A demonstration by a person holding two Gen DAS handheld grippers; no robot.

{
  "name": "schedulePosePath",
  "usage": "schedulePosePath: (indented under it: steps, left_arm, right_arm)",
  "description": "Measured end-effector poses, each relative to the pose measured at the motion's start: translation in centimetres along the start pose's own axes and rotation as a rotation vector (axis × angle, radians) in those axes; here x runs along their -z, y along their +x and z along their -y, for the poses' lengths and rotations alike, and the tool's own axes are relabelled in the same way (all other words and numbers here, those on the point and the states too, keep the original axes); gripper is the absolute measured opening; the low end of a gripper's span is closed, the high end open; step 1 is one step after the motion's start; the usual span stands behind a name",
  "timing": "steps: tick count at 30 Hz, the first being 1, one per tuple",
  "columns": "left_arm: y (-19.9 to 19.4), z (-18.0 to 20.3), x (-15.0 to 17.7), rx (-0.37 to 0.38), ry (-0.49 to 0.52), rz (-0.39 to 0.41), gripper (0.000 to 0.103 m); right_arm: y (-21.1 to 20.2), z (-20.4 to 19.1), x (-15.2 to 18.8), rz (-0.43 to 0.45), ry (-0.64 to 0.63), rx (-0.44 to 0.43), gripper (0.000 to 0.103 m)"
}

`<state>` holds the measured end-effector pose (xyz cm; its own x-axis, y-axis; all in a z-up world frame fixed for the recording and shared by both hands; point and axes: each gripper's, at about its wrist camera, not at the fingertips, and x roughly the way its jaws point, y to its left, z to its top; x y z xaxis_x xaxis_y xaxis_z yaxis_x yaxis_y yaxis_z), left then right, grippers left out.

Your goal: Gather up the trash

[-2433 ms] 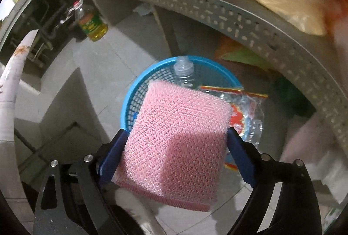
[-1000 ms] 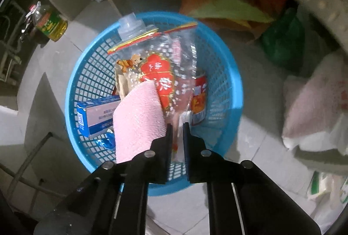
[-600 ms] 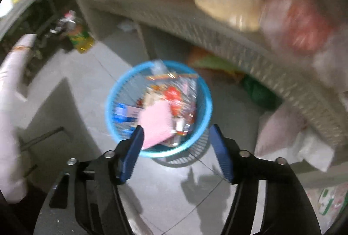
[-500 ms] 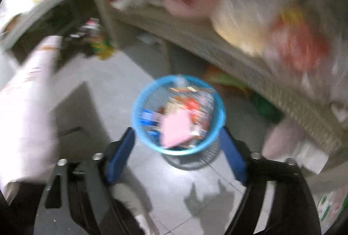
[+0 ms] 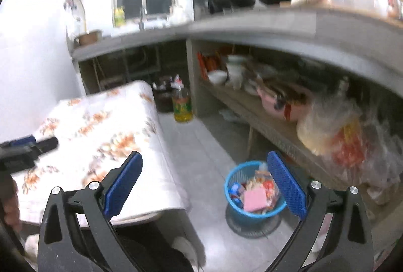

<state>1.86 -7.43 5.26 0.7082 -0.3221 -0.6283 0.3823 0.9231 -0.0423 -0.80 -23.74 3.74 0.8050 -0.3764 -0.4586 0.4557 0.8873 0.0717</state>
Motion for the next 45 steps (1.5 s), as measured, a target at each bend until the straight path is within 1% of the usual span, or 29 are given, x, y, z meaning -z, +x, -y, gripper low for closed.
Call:
schedulePosePath:
  steps: [2, 3, 4, 5, 7, 9, 12, 15, 20, 24, 28, 33, 37, 45]
  left_arm:
    - [-0.6, 0.1, 0.5, -0.025, -0.006, 0.006, 0.097]
    - [-0.6, 0.2, 0.6, -0.046, -0.007, 0.003, 0.097]
    - [-0.6, 0.2, 0.9, -0.08, -0.009, -0.009, 0.097]
    - [-0.5, 0.2, 1.1, -0.096, -0.011, -0.022, 0.097]
    - [0.1, 0.1, 1.7, -0.127, -0.029, -0.07, 0.097]
    - [0.7, 0.0, 2.4, -0.136, -0.048, -0.108, 0.097]
    - [1.9, -0.1, 3.7, -0.189, -0.061, -0.175, 0.097]
    - [2.7, -0.1, 4.6, -0.219, -0.053, -0.221, 0.097]
    - [2.8, -0.8, 5.1, -0.254, -0.064, -0.234, 0.097]
    - [2.8, -1.7, 5.2, -0.294, -0.085, -0.244, 0.097]
    - [2.8, -2.2, 5.4, -0.346, -0.086, -0.251, 0.097]
    - [3.0, -2.8, 5.6, -0.363, -0.098, -0.274, 0.097]
    - [3.1, -2.8, 5.6, -0.367, -0.095, -0.277, 0.097]
    - [3.3, -2.2, 5.6, -0.362, -0.077, -0.285, 0.097]
  right_arm:
    - [-0.8, -0.2, -0.1, 0.04, 0.02, -0.005, 0.095]
    - [-1.0, -0.3, 0.1, 0.049, 0.026, -0.024, 0.095]
    - [-0.8, -0.5, 0.0, 0.037, 0.027, -0.042, 0.095]
    - [-0.6, -0.9, 0.1, 0.01, 0.028, -0.036, 0.095]
    - [0.4, -1.5, 0.5, -0.056, 0.008, 0.013, 0.095]
    - [1.5, -2.3, 1.2, -0.115, -0.029, 0.057, 0.095]
    - [2.1, -2.9, 2.3, -0.155, -0.057, 0.089, 0.095]
    - [2.9, -3.1, 3.0, -0.201, -0.045, 0.111, 0.095]
    - [3.3, -3.4, 3.7, -0.231, -0.056, 0.154, 0.095]
    - [3.8, -3.2, 3.9, -0.261, -0.029, 0.156, 0.095]
    - [4.2, -3.4, 4.2, -0.277, -0.037, 0.161, 0.095]
    - [4.6, -3.5, 4.4, -0.296, -0.043, 0.155, 0.095]
    - [4.7, -3.5, 4.5, -0.305, -0.04, 0.154, 0.095]
    - [4.7, -3.2, 4.4, -0.31, -0.033, 0.151, 0.095]
